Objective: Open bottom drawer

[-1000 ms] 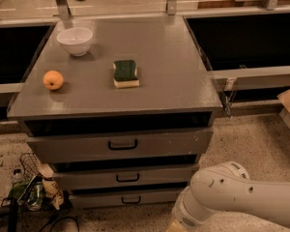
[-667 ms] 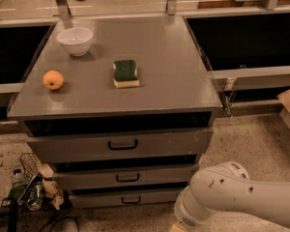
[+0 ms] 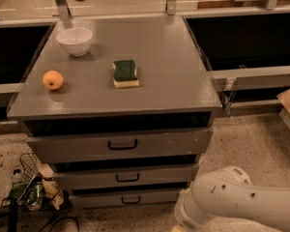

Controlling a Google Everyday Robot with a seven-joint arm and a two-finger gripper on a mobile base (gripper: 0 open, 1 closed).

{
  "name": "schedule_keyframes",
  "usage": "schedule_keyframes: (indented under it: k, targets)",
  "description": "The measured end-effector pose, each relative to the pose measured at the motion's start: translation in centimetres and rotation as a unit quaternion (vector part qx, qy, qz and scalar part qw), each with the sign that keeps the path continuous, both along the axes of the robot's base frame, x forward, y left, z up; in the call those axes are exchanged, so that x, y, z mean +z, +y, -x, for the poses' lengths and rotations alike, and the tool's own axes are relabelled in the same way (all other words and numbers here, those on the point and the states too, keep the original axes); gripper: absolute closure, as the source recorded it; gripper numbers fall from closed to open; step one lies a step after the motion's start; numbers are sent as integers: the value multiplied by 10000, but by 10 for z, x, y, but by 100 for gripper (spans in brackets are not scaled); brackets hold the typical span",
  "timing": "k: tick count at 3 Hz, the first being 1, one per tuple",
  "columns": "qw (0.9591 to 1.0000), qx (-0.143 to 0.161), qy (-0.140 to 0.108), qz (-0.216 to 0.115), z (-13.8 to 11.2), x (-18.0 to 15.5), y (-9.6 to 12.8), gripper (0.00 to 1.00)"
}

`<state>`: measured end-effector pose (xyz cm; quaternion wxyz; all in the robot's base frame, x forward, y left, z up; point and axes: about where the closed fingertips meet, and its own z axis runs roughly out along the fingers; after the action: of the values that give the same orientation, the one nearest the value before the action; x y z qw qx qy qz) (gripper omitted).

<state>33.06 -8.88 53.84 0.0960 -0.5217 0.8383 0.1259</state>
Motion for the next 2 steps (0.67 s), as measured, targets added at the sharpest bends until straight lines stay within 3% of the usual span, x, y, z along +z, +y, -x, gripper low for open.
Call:
schedule_keyframes:
  k: [2]
  targets:
    - [9997,-82,-88,-224,-5,-68,5,0]
